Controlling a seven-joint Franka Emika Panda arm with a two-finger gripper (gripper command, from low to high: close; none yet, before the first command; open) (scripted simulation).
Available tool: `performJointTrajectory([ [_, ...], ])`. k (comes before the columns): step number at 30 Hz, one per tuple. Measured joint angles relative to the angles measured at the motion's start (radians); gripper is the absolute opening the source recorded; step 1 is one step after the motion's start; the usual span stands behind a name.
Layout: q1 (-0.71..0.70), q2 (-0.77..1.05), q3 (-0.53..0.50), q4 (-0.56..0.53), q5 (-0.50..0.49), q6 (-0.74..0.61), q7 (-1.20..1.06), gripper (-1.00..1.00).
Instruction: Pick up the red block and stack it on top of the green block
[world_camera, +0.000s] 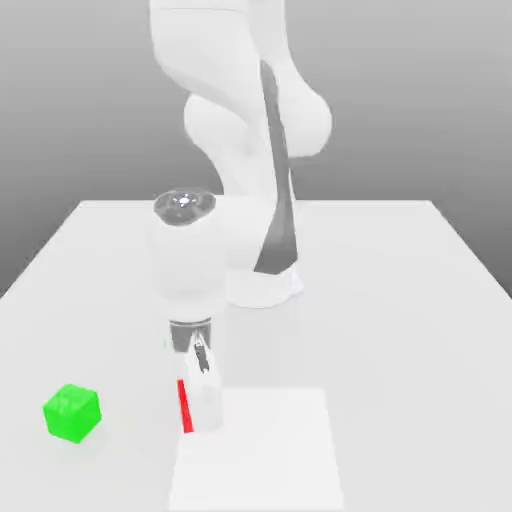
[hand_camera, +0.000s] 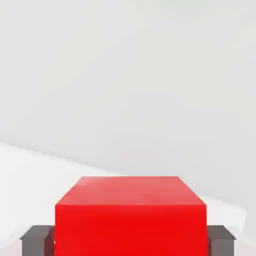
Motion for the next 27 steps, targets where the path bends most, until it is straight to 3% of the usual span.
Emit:
performJointTrajectory([
  [4, -0.007, -0.020, 0.010, -0.002, 0.011, -0.016, -0.007, -1.00],
  [13, -0.027, -0.236, 0.064, -0.034, 0.136, -0.198, -0.099, -1.00],
  [16, -0.058, -0.244, -0.003, 0.022, 0.149, -0.263, -0.150, -1.00],
  [21, -0.278, -0.212, -0.088, 0.162, 0.139, -0.373, -0.239, -1.00],
  [26, -0.287, -0.062, -0.074, 0.195, 0.132, -0.257, -0.252, -1.00],
  [27, -0.287, -0.032, -0.073, 0.197, 0.132, -0.228, -0.252, 1.00],
])
